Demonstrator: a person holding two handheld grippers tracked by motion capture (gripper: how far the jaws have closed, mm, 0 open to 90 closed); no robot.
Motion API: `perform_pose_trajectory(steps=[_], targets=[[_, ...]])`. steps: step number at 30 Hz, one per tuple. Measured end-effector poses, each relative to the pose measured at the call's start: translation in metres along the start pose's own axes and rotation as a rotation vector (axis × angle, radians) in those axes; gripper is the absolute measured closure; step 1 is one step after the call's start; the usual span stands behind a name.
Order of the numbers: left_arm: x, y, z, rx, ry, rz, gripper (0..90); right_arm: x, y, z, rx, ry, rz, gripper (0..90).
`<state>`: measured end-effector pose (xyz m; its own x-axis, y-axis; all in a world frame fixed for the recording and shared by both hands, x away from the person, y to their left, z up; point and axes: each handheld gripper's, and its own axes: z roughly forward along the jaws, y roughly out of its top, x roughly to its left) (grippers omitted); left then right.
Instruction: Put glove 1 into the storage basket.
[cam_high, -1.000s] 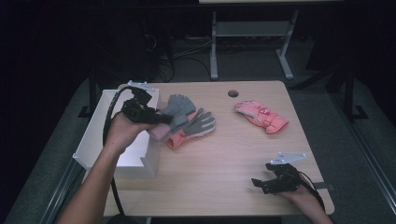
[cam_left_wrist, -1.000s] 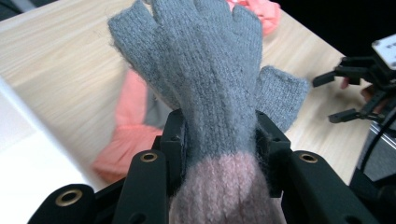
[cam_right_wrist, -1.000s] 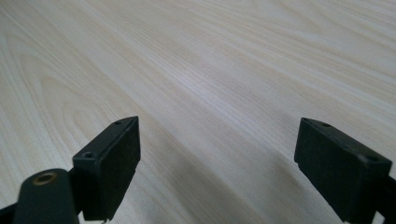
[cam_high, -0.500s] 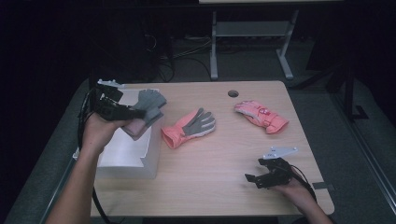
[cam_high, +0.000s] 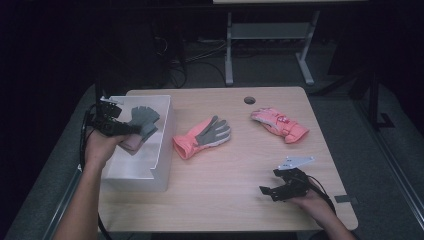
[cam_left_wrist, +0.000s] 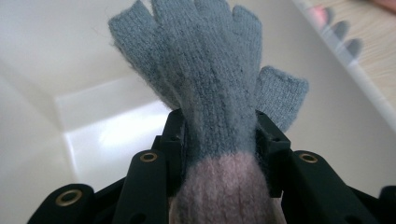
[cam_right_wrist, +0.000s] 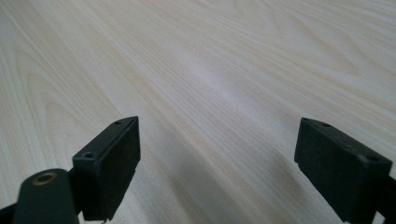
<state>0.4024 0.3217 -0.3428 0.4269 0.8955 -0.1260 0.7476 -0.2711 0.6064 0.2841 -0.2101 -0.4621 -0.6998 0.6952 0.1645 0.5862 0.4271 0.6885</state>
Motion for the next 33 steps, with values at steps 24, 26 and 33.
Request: perform_pose_trajectory(steps=[24,26,33], targets=[[0.026,-0.030,0.063,0.182,0.099,-0.058,58.8,-0.002,-0.001,-0.001,0.001,-0.007,0.011,14.0],[0.026,-0.031,0.066,0.188,0.110,-0.063,57.2,-0.002,-0.002,-0.002,0.003,-0.009,0.012,14.0],[0.022,-0.032,0.071,0.195,0.142,-0.046,39.2,-0.002,-0.003,-0.002,-0.001,-0.009,0.010,14.0]])
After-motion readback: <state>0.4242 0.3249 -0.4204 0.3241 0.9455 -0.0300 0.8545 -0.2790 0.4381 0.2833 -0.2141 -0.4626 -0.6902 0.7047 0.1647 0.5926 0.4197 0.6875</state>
